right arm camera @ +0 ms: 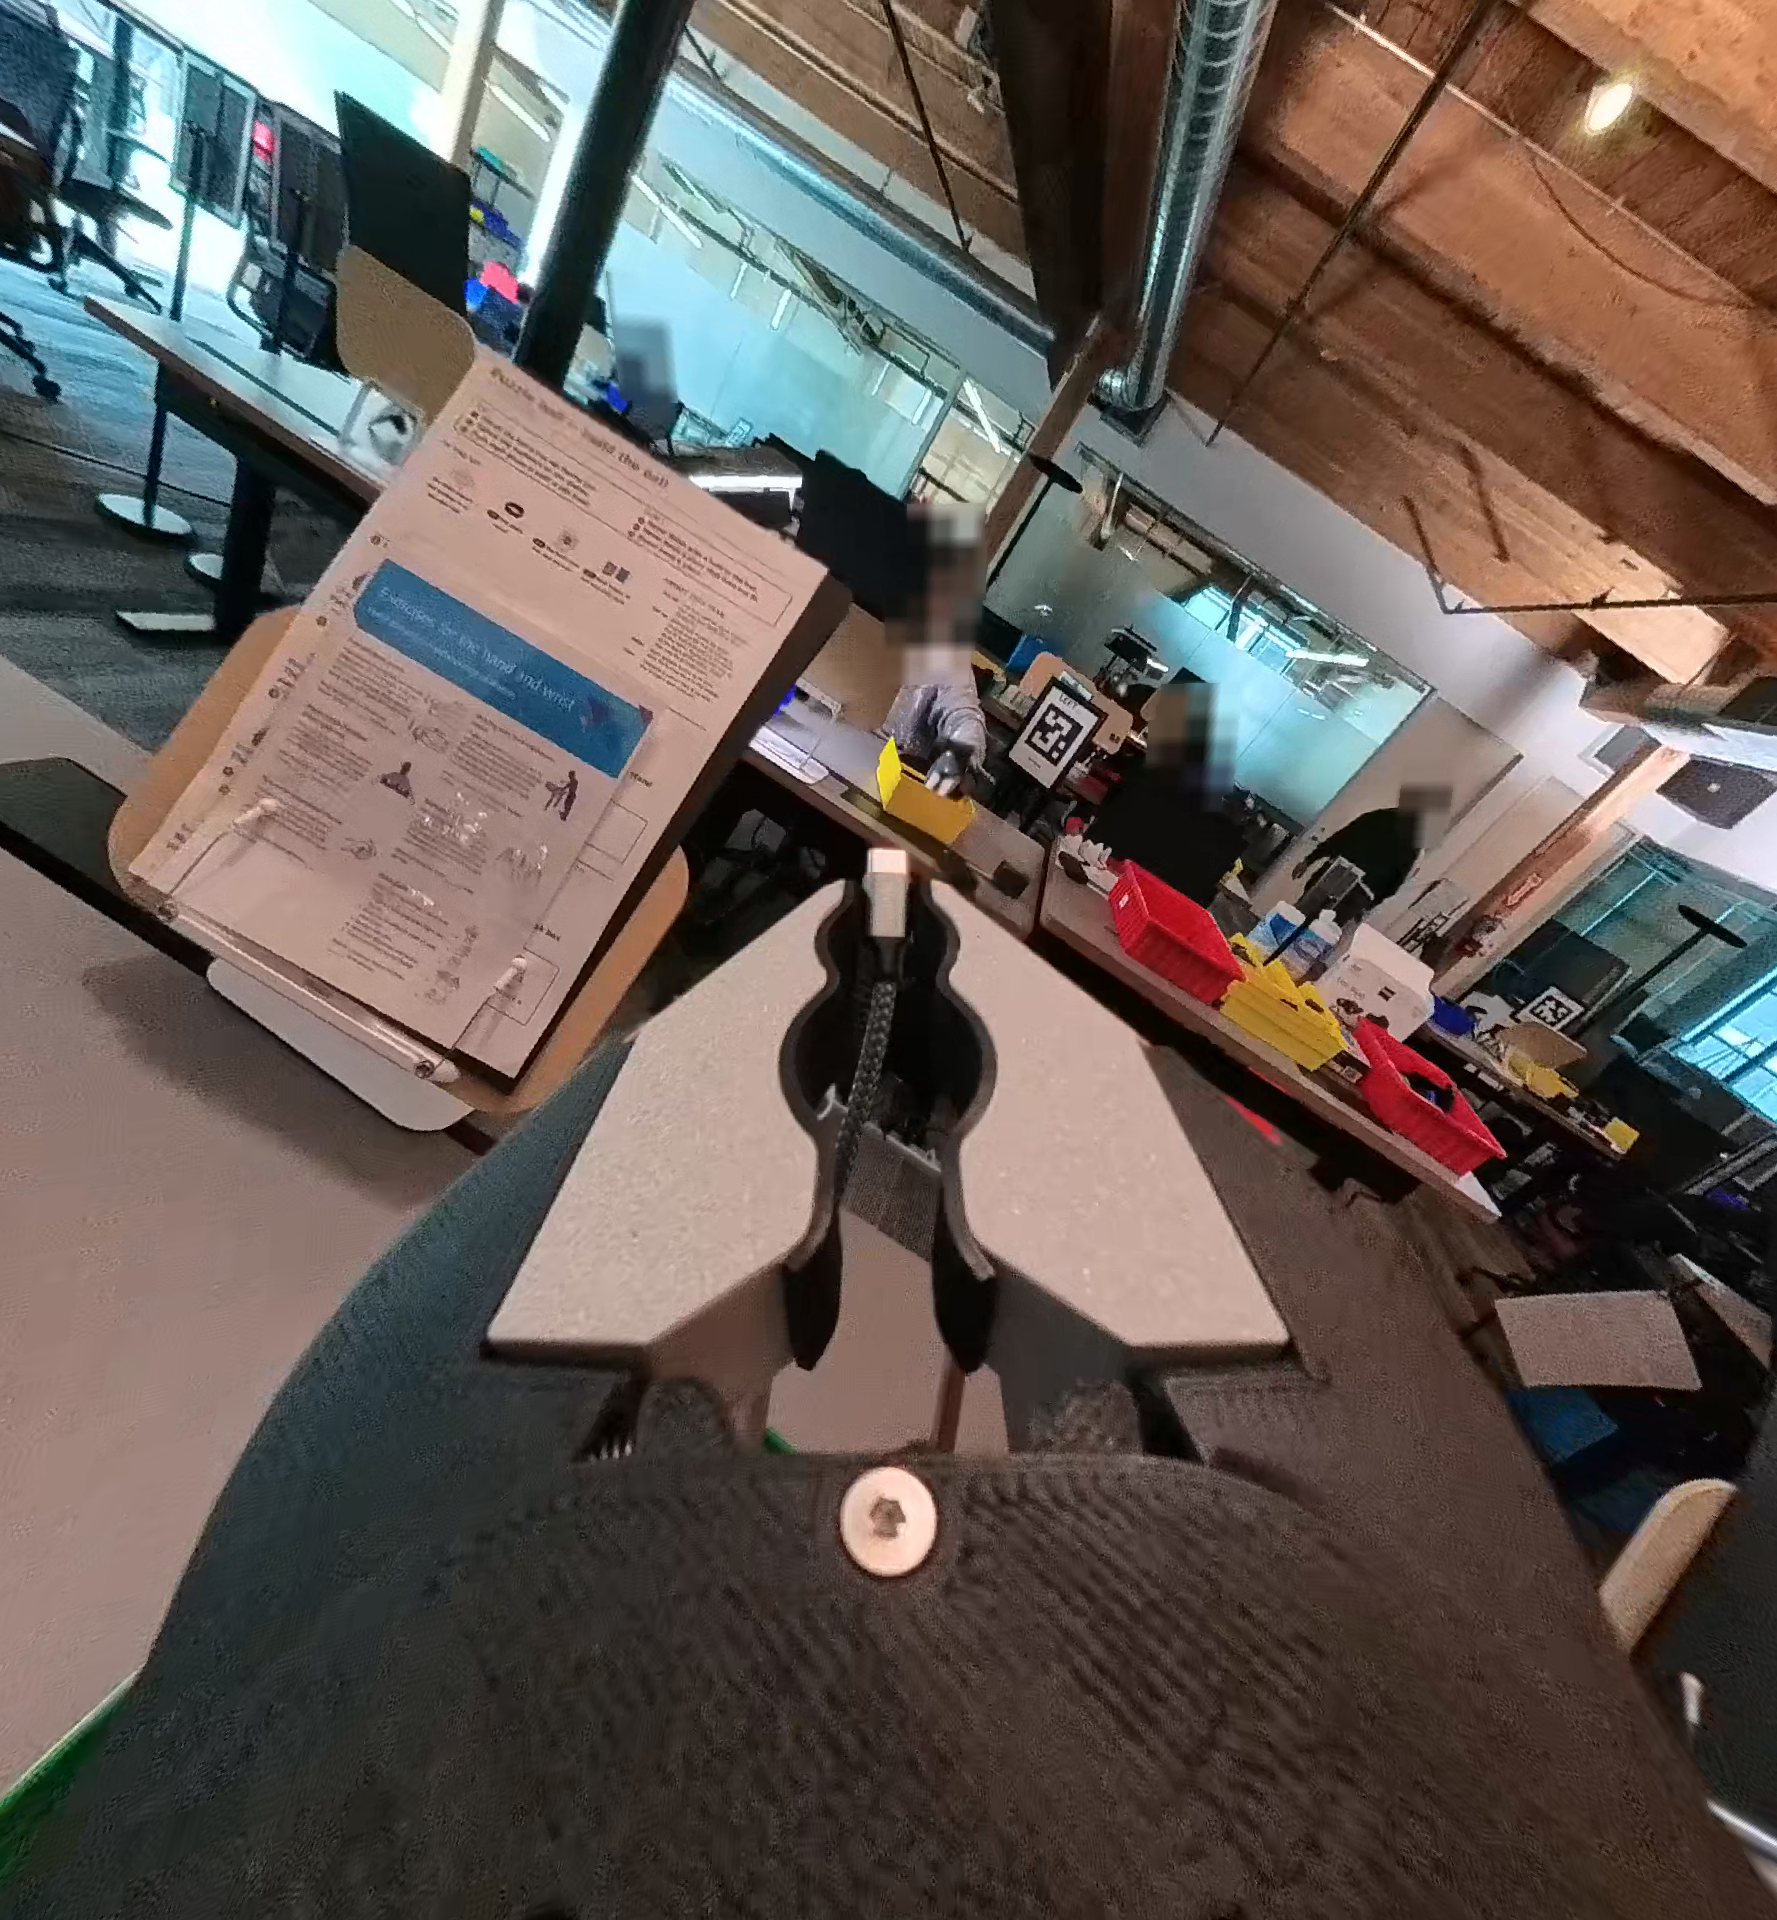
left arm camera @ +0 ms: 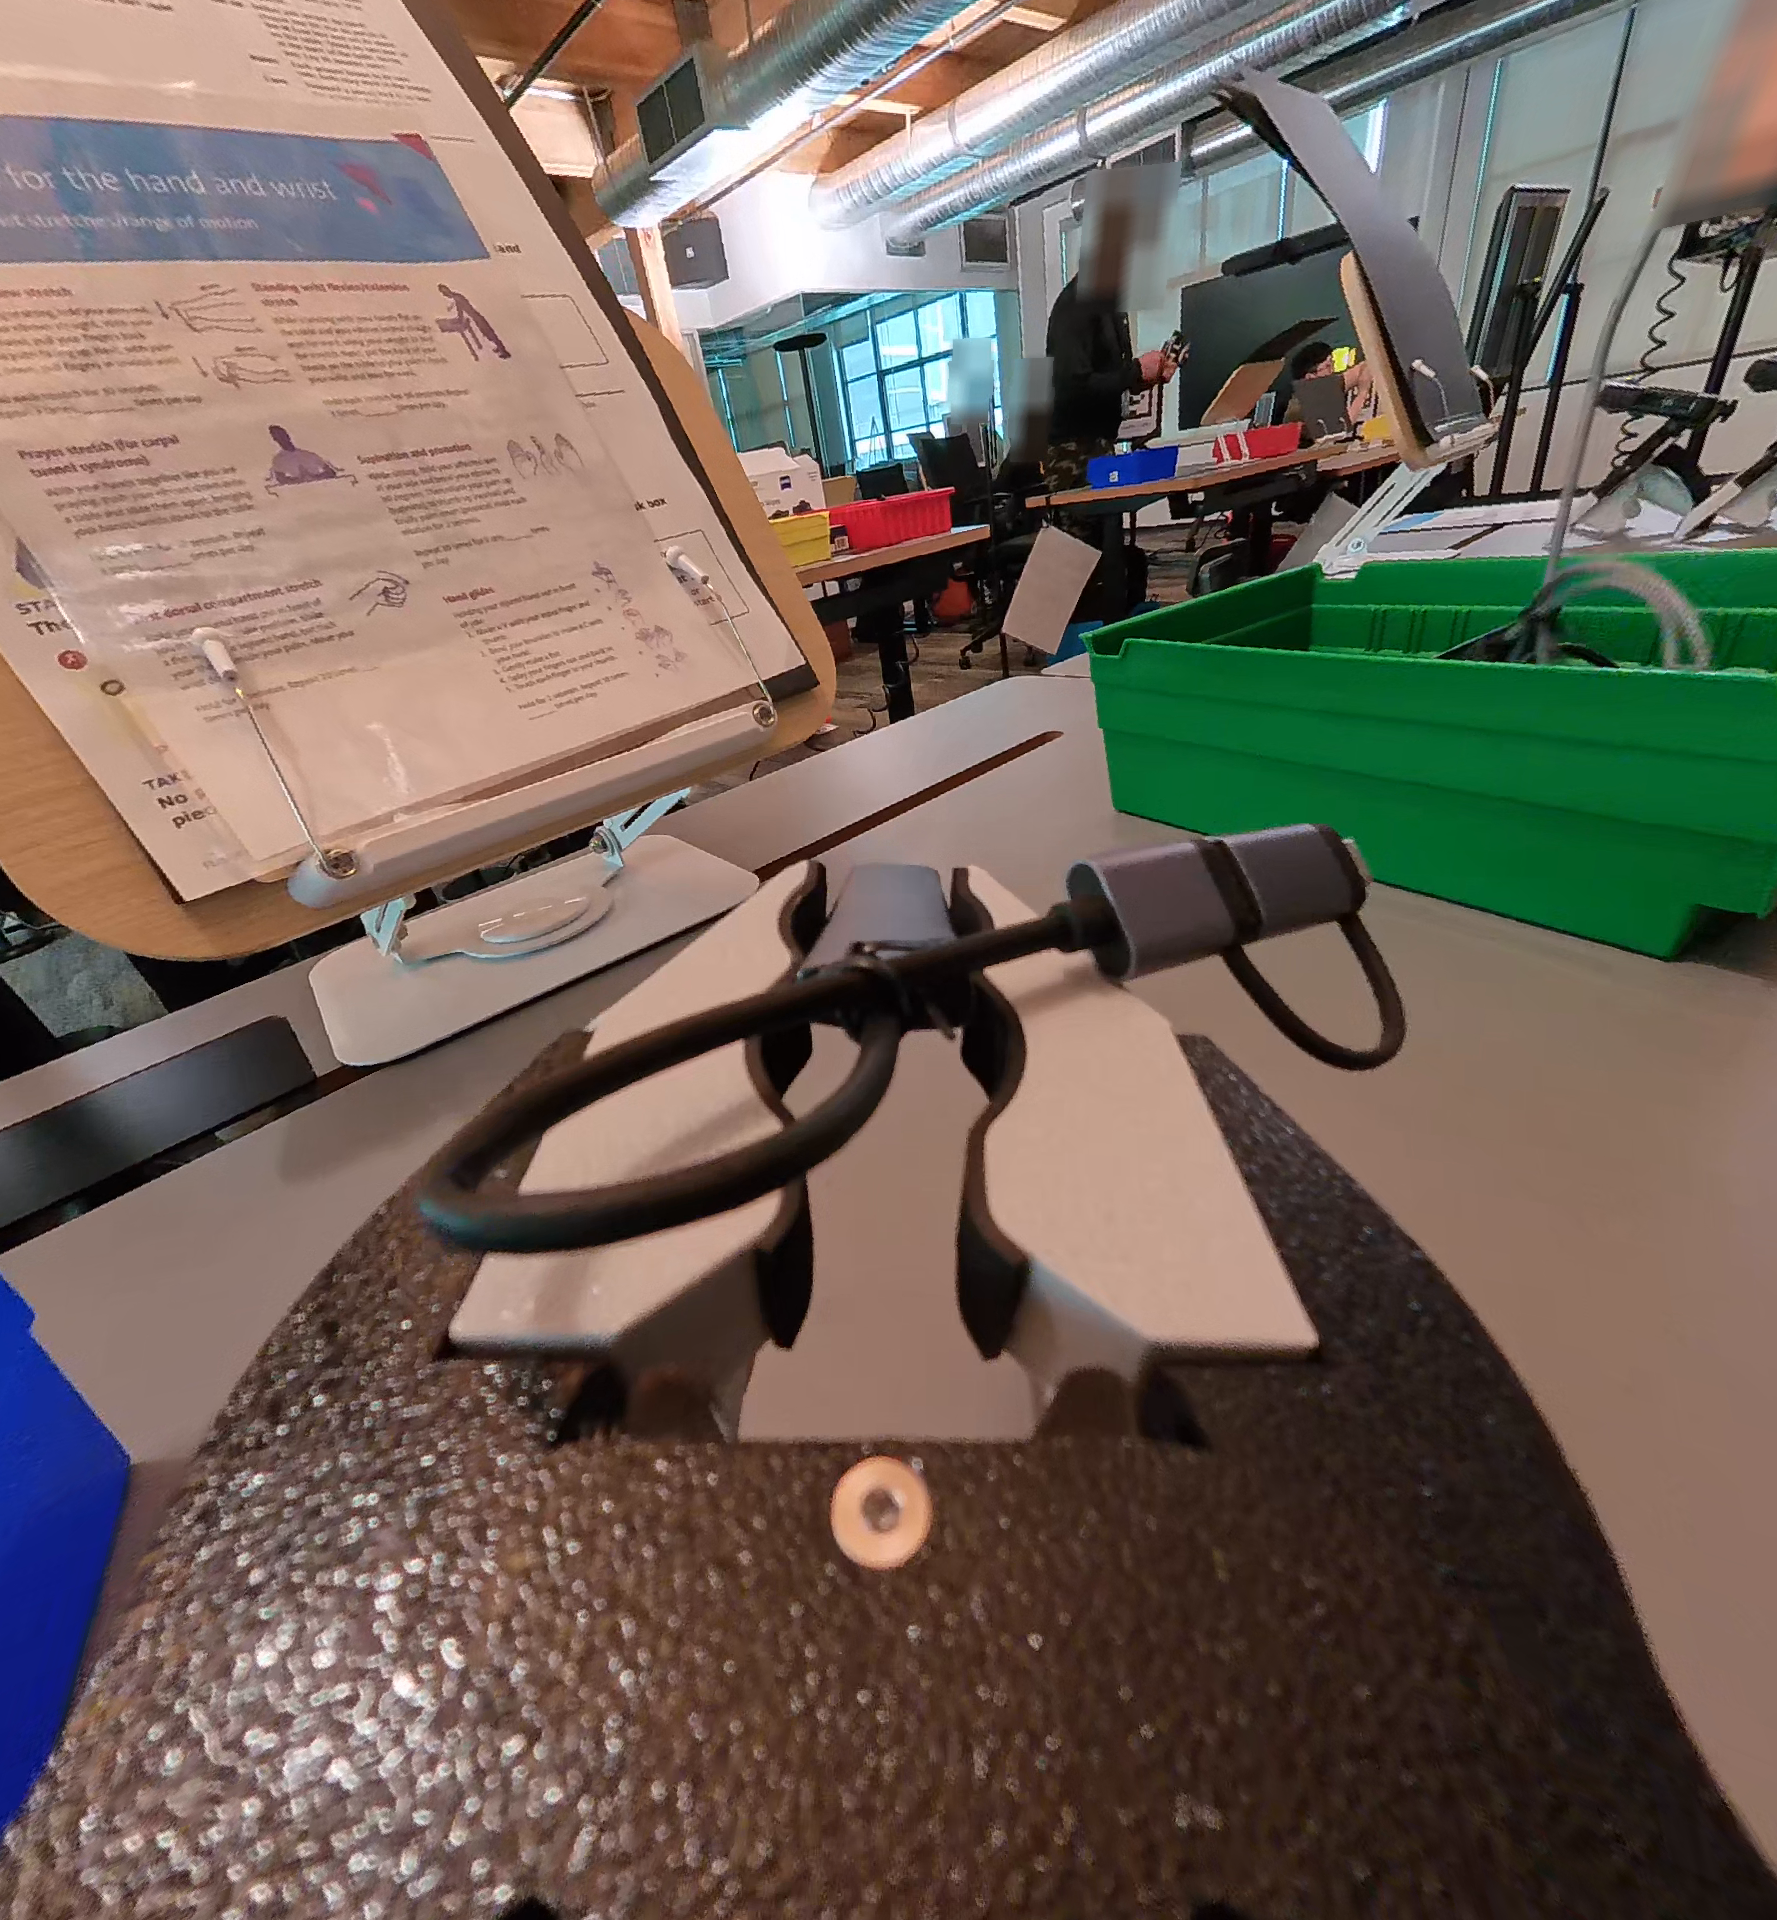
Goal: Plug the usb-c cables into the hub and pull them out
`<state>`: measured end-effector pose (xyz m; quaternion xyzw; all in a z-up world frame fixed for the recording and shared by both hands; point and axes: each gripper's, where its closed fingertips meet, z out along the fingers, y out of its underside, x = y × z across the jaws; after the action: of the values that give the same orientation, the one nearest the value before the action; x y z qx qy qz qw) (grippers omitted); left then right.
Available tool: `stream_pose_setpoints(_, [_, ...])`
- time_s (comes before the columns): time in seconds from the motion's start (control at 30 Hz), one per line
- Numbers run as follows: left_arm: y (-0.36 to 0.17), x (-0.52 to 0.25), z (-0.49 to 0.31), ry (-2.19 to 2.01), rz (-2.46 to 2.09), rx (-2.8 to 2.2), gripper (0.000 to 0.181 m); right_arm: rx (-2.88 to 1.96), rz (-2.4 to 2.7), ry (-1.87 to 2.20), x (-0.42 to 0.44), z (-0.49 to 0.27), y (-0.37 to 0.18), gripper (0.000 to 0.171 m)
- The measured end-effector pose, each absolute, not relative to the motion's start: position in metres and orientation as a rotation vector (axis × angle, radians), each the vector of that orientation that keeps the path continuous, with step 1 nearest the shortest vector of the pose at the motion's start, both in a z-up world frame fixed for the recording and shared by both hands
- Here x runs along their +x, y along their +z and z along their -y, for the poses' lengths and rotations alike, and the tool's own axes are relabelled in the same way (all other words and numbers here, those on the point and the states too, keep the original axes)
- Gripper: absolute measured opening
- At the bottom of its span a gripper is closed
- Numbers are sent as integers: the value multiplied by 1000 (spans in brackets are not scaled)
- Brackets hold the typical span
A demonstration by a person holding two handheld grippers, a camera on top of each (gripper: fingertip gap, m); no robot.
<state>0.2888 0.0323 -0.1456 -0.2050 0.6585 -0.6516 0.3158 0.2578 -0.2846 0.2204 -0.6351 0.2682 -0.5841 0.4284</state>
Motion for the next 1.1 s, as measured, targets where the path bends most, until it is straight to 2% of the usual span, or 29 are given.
stream_pose_setpoints(0.1, [-145,289,-33,-1724,-1733,-544,21,-1688,-737,-1397,264,290,182,8])
stream_pose_setpoints(0.43, [-141,290,-37,-1758,-1713,-567,21,-2403,-793,-1046,248,291,-84,9])
stream_pose_setpoints(0.6, [-143,289,-35,-1766,-1726,-567,21,-2683,-695,-841,244,278,-170,8])
stream_pose_setpoints(0.73, [-145,289,-33,-1765,-1737,-561,21,-2838,-616,-841,252,273,-200,8])
stream_pose_setpoints(0.77, [-145,288,-33,-1766,-1738,-559,21,-2862,-601,-838,253,273,-203,16])
stream_pose_setpoints(0.83, [-146,288,-32,-1769,-1741,-555,21,-2898,-580,-851,254,275,-200,66])
stream_pose_setpoints(0.87, [-146,288,-32,-1770,-1743,-557,21,-2907,-571,-874,255,278,-193,79])
stream_pose_setpoints(1.0, [-147,288,-31,-1774,-1749,-560,21,-2862,-667,-961,248,296,-146,80])
stream_pose_setpoints(1.1, [-148,288,-30,-1771,-1755,-557,21,-2812,-848,-734,205,295,-134,83])
